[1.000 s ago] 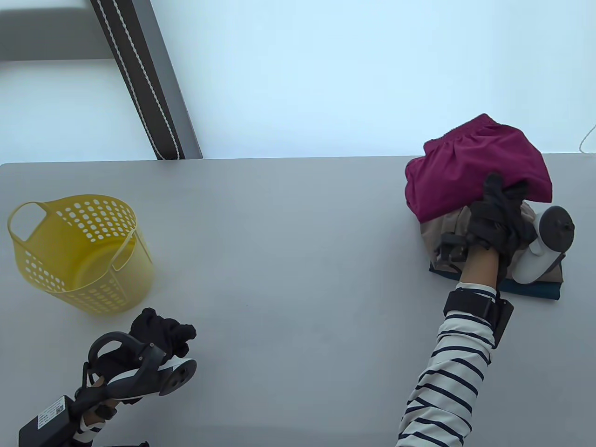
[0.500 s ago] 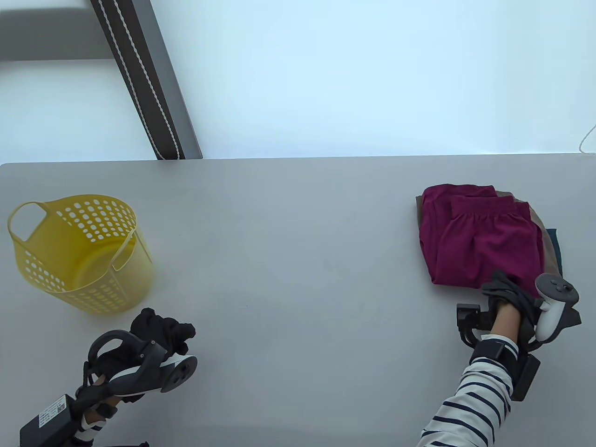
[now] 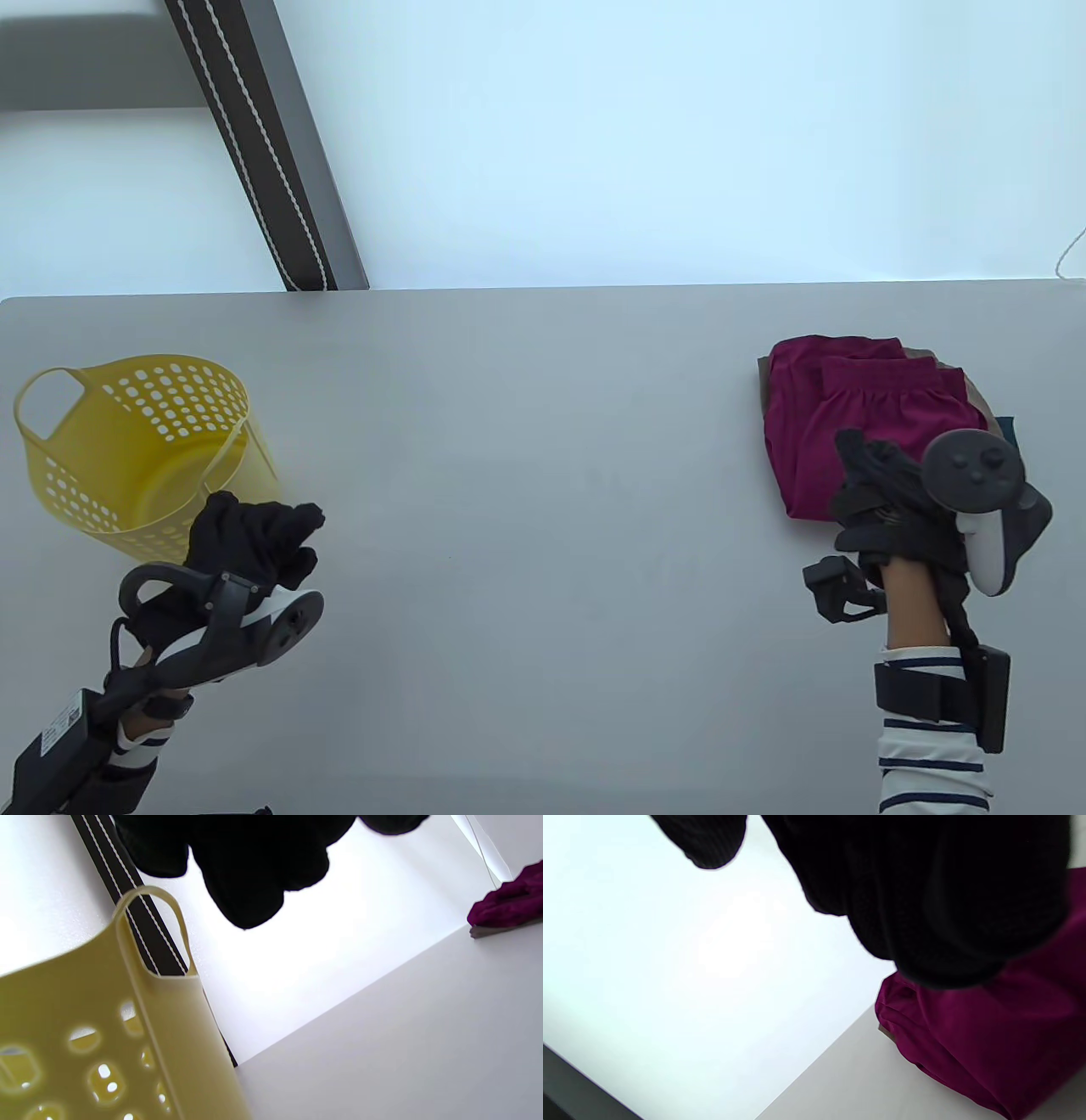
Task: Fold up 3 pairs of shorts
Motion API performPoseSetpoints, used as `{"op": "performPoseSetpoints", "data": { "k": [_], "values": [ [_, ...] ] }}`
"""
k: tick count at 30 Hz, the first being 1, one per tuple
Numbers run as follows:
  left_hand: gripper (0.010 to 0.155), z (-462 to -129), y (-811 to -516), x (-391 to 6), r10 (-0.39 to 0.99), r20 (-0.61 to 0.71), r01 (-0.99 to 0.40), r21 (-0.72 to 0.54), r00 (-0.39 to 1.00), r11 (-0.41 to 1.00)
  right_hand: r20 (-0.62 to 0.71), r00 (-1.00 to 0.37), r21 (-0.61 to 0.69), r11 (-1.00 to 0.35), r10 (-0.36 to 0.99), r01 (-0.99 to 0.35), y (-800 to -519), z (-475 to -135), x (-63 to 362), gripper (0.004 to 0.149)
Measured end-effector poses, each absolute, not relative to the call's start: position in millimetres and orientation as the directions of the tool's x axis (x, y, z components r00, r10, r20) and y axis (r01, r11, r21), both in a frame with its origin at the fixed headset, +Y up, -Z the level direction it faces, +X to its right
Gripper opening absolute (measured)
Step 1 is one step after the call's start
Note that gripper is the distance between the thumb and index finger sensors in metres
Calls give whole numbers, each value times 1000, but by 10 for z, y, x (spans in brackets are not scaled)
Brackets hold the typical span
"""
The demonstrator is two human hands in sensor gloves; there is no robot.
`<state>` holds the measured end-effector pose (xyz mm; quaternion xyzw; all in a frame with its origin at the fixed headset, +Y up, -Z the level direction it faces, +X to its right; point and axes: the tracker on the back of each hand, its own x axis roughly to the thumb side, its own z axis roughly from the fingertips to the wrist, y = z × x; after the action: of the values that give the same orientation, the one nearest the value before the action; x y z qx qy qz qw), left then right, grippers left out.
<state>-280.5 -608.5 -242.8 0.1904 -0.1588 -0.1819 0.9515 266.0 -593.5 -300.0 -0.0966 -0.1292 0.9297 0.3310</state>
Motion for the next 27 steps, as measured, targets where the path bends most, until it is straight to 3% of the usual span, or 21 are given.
{"op": "performPoseSetpoints", "data": {
  "k": [3,6,9,12,16,19,21,27],
  "values": [
    [53,-2429,-5857,-2795,-341,180,183,576,923,797,103,-910,-445,-800,401,-403,-5817,-2835,2131,48],
    [58,-2398,-5814,-2769,-327,124,151,700,937,698,252,-966,-548,-813,64,-197,-5929,-2646,1673,47],
    [71,-2360,-5976,-2737,-355,129,164,710,926,685,346,-898,-597,-802,-272,12,-6238,-2471,1364,58],
    [80,-2324,-6291,-2729,-397,185,190,652,899,734,431,-789,-562,-814,-437,143,-6597,-2374,1239,68],
    [92,-2330,-6760,-2715,-573,223,363,583,789,727,499,-747,-413,-878,-439,240,-7052,-2403,1227,83],
    [102,-2344,-7046,-2712,-666,324,466,514,672,721,571,-749,-114,-936,-337,334,-7362,-2514,1268,90],
    [110,-2366,-7180,-2709,-695,371,520,471,616,713,562,-772,-7,-935,-298,356,-7460,-2560,1310,92],
    [124,-2472,-7452,-2712,-668,487,620,286,563,731,532,-807,124,-920,-256,373,-7585,-2616,1381,93]
  ]
}}
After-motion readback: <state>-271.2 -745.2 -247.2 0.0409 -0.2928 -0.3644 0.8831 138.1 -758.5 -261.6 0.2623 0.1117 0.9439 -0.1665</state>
